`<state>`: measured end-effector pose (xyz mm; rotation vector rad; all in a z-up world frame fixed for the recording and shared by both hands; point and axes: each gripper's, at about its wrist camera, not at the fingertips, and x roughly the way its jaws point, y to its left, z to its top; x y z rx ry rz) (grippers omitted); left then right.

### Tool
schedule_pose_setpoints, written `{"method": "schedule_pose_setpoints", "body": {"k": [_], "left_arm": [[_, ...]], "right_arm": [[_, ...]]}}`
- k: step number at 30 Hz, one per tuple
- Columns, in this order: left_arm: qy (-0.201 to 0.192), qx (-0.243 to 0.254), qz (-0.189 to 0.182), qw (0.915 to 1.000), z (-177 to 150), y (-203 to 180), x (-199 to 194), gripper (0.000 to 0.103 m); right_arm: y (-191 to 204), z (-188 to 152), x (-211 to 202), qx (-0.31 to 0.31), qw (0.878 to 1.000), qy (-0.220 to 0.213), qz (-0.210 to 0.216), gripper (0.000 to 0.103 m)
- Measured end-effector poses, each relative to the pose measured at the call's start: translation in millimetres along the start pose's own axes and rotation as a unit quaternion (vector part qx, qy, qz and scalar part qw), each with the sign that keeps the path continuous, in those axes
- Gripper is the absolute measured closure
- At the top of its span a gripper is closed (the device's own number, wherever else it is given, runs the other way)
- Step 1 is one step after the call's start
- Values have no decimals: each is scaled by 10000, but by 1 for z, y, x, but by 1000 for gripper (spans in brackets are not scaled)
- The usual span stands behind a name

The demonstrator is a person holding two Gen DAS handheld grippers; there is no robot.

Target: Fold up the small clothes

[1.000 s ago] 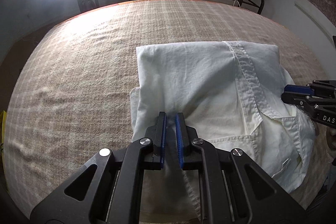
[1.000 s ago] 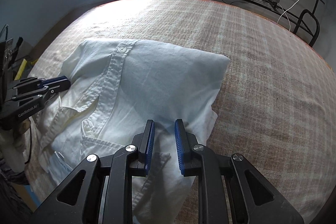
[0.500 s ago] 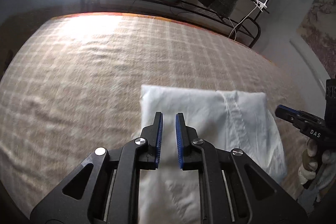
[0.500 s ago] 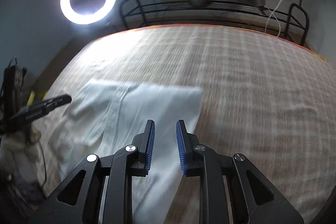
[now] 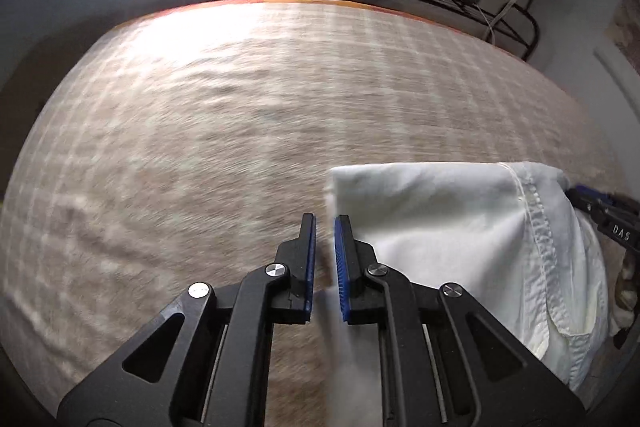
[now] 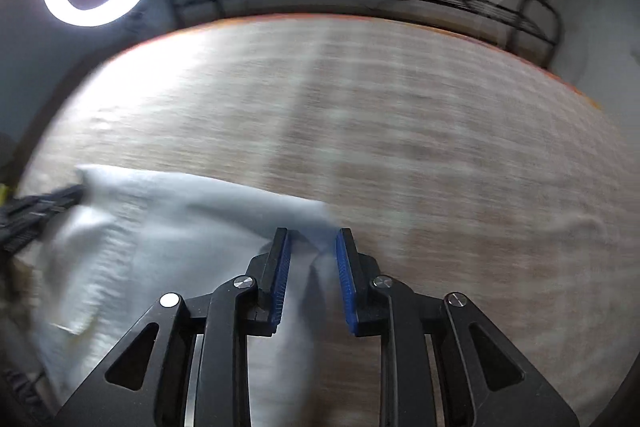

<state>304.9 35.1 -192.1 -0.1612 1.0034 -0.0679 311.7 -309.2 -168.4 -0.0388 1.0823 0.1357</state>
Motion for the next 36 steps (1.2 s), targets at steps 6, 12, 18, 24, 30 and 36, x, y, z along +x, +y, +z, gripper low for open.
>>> {"method": "schedule_pose_setpoints", "body": {"k": [6,12,18,24,30,36], "left_arm": [[-152,-686,-623,9956,-18,43,-50,93],[157,-1318,-1478,9801,-49,46,-60,62],[480,-1987,-1900,9603,-69,50,-47,62],[596,-2271,-2068,9498,-71,51,-30,62],[514,-2048,-1960,9576,-69,35,-25,62],[424,-1776,-1788,9668,-63,14,-23,63]], "right_arm": [[-30,-26,-52,359,9960,-74,813,76],[-23,-55,-74,569,9808,110,1863,50],[-35,-79,-64,1165,9705,404,2073,49],[-52,-83,-46,1753,9561,512,2293,49],[-47,-78,-33,1783,9538,504,2364,49],[-31,-73,-25,1689,9503,565,2552,63]]}}
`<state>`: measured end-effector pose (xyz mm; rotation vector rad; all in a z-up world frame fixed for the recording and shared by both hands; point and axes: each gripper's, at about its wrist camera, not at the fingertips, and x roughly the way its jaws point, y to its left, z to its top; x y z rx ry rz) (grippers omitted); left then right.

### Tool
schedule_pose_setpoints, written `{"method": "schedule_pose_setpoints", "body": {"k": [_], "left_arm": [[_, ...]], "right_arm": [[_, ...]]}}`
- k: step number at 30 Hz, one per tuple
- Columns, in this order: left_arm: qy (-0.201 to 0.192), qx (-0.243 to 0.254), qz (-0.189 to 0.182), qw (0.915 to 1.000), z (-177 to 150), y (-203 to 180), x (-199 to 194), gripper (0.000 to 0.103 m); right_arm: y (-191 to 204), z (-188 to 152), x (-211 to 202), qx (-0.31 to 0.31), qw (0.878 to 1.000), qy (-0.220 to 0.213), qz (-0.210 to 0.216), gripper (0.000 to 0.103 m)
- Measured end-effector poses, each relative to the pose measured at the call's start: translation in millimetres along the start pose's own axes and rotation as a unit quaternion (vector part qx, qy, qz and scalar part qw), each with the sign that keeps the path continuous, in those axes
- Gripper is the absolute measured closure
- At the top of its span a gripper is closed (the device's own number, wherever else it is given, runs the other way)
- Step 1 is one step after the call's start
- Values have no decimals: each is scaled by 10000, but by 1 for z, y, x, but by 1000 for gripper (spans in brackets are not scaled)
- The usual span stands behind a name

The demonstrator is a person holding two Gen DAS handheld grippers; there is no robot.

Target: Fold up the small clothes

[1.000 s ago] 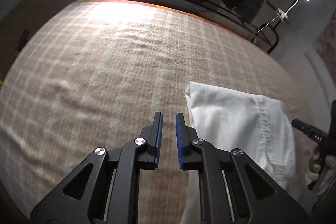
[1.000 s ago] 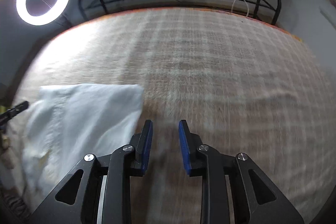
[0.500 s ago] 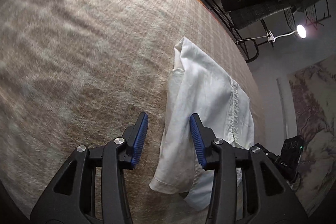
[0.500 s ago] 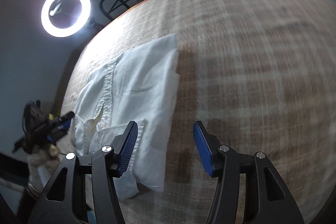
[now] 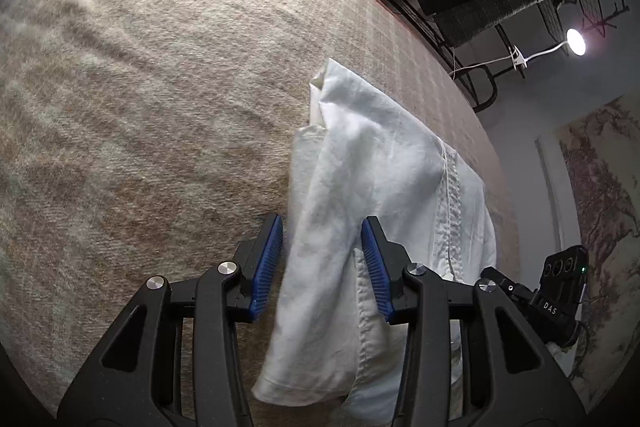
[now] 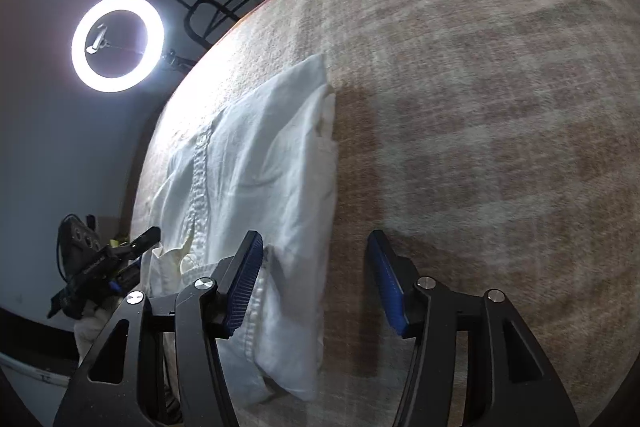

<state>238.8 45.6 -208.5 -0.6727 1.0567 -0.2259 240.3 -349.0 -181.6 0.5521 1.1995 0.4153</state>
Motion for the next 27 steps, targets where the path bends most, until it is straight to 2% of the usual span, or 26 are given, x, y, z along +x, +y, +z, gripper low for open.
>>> {"method": "schedule_pose_setpoints", "body": {"k": [1,3,5,7,9,16,22,27], "left_arm": [[40,80,19,10000,-1,-5,4,71],[-5,256,155,9996,-3,-12,8,76],[-35,387,193,9991,-3,-20,9,87],[-110,515,228,9984,-4,-30,6,90],[-211,690,278,9970,-5,-40,0,91],[-462,1470,288,9876,-17,-86,-19,92],[-547,1739,89,9832,-17,-138,-10,92],[-468,1998,-146,9786,-15,-189,21,92]], "right_arm": [[5,0,6,-30,10000,65,18,66],[15,-3,9,-173,9997,60,-139,73],[24,-3,10,-367,9989,77,-290,79],[32,-3,7,-547,9977,40,-404,87],[43,-3,3,-745,9957,2,-557,91],[72,-1,-23,-1395,9857,-218,-921,93],[64,14,-58,-1510,9814,-559,-1041,93],[37,27,-87,-1537,9764,-818,-1277,93]]}}
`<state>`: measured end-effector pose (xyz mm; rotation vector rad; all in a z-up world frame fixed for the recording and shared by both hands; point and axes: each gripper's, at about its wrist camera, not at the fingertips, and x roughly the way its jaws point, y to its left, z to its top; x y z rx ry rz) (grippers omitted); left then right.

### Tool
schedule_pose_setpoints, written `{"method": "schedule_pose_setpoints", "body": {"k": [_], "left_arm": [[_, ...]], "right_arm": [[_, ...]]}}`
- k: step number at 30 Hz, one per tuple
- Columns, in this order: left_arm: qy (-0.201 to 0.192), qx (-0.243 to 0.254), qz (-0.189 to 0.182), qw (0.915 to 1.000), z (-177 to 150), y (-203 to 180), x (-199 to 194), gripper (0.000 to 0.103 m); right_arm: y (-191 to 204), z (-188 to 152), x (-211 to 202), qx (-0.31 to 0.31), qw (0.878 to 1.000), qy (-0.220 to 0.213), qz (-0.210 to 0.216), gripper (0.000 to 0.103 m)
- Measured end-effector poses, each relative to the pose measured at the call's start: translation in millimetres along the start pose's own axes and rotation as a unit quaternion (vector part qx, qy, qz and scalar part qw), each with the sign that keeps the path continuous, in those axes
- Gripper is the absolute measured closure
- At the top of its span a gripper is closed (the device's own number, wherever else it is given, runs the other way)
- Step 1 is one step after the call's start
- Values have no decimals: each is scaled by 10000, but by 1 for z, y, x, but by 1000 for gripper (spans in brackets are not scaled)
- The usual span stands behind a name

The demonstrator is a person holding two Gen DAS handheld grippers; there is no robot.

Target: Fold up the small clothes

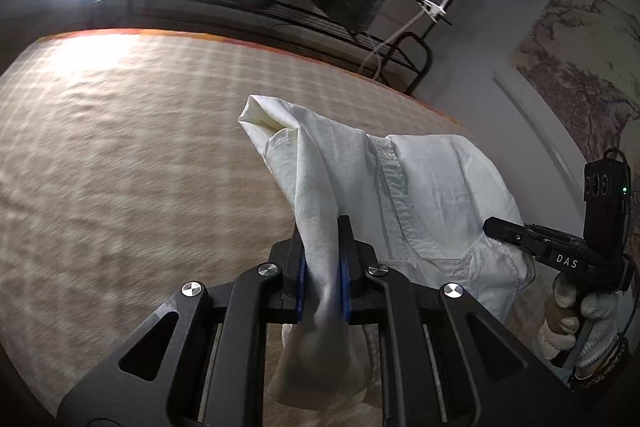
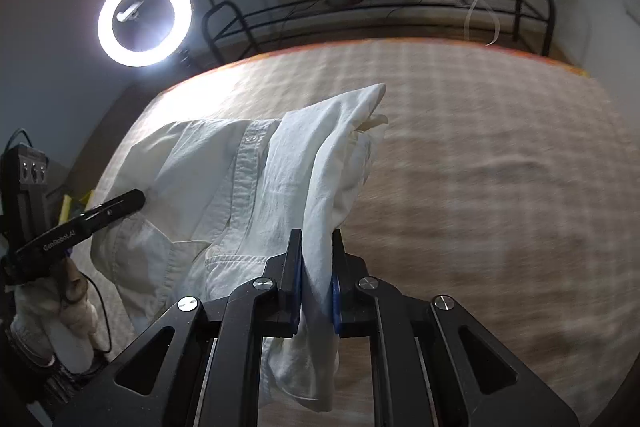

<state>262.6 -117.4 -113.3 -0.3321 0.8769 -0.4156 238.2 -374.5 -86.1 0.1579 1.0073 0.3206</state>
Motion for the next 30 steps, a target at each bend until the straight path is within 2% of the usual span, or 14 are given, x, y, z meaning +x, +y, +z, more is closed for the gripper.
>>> {"method": "schedule_pose_setpoints", "body": {"k": [9,18,22,25,30], "left_arm": [[159,694,-406,9966,43,-114,113,92],[18,963,-605,9935,81,-201,216,92],[-87,1028,-585,9929,90,-218,248,92],[-94,1089,-439,9930,96,-229,274,92],[266,1110,-214,9932,89,-227,307,92]], "right_arm": [[-116,29,-39,283,9951,-385,-865,94],[-207,80,-48,355,9840,-788,-1560,94],[-238,99,-45,430,9798,-984,-1689,94],[-257,105,-33,504,9776,-1047,-1753,94],[-279,106,-3,469,9759,-778,-1983,94]]}}
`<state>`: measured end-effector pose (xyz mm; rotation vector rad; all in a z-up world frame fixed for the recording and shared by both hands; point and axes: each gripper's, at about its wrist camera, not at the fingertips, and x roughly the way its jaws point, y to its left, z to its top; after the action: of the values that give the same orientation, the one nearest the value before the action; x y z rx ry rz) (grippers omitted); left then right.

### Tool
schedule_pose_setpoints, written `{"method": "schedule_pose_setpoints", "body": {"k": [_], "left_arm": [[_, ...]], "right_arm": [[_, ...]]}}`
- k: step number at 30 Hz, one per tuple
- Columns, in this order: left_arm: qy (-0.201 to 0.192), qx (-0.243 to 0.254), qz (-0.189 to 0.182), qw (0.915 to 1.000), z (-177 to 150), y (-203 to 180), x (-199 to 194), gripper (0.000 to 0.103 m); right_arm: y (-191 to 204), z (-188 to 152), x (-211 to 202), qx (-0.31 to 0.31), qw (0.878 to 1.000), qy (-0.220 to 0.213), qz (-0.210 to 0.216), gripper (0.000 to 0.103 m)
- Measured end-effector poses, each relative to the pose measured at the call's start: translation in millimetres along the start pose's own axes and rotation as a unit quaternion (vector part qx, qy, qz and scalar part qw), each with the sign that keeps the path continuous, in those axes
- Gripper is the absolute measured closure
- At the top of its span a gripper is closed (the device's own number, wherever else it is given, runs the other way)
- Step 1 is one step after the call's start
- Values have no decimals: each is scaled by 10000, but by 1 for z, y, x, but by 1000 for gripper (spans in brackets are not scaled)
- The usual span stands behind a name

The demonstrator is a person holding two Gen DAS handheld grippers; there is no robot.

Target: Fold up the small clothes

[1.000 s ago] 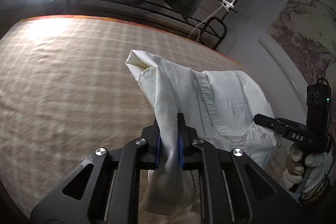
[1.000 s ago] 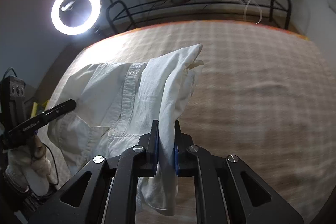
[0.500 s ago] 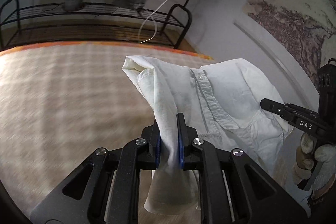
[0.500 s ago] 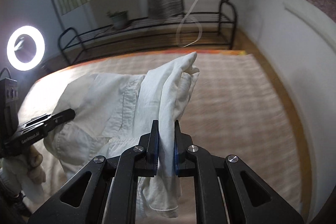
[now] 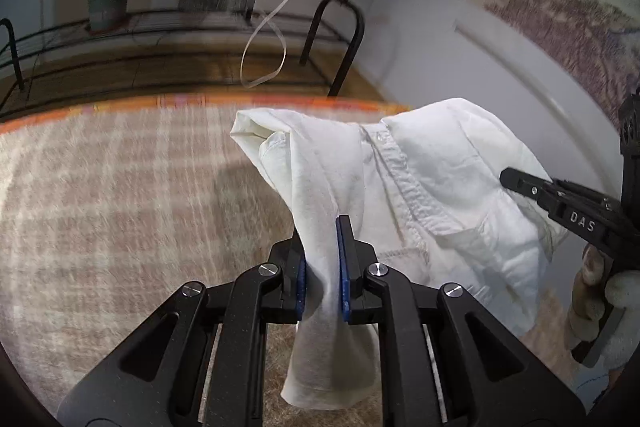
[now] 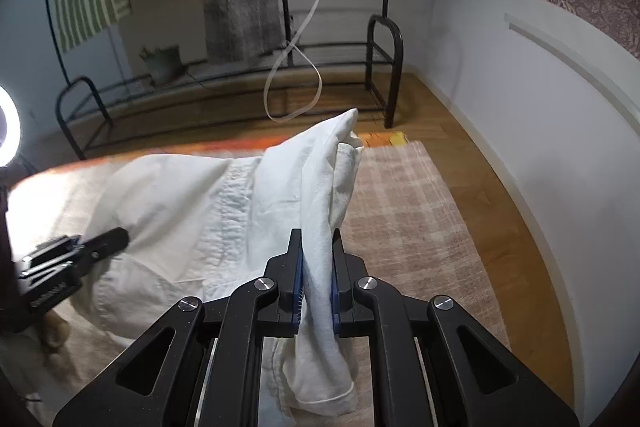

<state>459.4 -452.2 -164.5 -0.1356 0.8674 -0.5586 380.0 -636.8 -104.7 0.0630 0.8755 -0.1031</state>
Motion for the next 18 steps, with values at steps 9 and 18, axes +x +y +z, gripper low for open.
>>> {"method": "schedule_pose_setpoints", "body": {"k": [9,18], "left_arm": [[233,42,190,9995,1,-1,16,89],[38,94,277,9996,2,-8,-29,85]], "right_arm": [[-12,-17,43,17,9968,615,-517,92],[-12,-6,2,265,9973,323,-612,86]]}}
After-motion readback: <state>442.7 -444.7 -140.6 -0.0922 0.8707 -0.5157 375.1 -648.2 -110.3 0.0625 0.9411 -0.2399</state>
